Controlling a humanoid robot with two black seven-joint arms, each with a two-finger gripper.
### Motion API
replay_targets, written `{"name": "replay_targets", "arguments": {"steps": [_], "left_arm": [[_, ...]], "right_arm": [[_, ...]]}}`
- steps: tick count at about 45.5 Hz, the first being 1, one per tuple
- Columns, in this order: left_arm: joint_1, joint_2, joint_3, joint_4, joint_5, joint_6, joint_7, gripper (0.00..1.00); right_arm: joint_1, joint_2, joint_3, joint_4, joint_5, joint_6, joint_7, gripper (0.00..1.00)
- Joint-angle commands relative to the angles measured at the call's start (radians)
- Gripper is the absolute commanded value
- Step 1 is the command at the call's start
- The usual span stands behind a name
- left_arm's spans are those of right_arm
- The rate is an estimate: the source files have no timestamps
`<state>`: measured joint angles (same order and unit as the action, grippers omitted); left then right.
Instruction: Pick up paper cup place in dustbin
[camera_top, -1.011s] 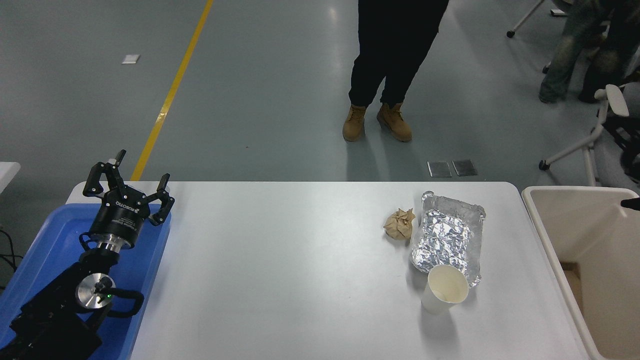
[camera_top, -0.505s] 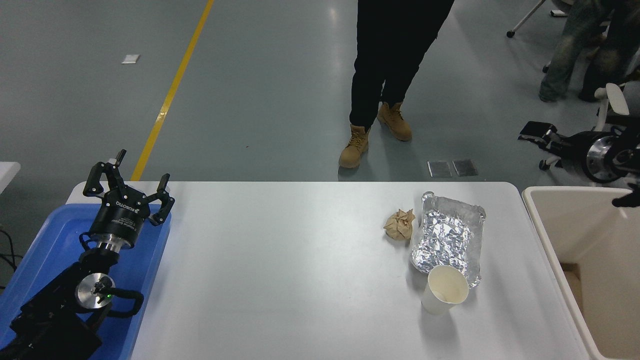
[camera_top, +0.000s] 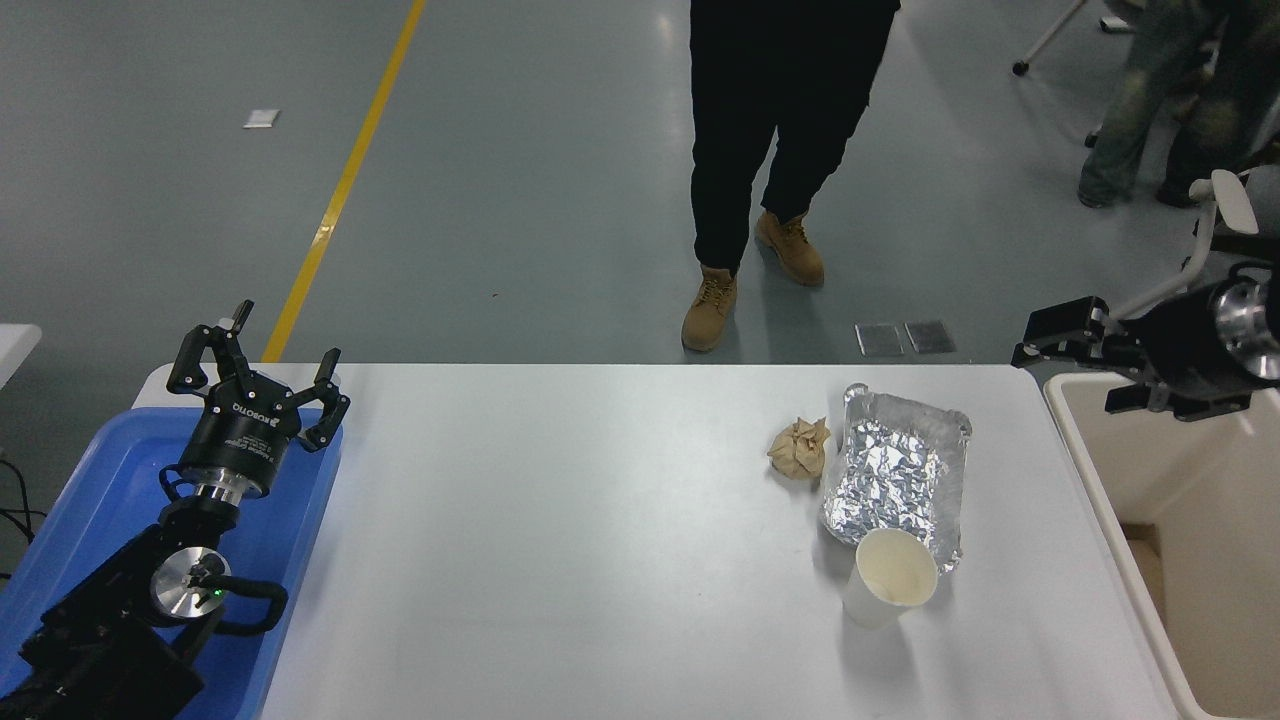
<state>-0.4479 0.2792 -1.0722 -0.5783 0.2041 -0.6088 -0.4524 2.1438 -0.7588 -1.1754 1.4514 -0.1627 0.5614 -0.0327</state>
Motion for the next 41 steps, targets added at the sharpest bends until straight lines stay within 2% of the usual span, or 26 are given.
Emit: {"name": "replay_targets", "arguments": {"steps": [1,19,41], "left_arm": [[0.000,0.000,0.000,0.000,0.000,0.000,0.000,0.98],[0.000,0.000,0.000,0.000,0.000,0.000,0.000,0.98],[0.000,0.000,0.000,0.000,0.000,0.000,0.000,0.98]], "right_arm": [[0.172,0.073,-0.105,0.020,0.109,0.158,0.001,1.00],[0.301,0.229,-0.138,0.018,0.170,0.204,0.001,1.00],[0.231,0.289,-0.158,0.020,0.204,0.186,0.001,1.00]]}}
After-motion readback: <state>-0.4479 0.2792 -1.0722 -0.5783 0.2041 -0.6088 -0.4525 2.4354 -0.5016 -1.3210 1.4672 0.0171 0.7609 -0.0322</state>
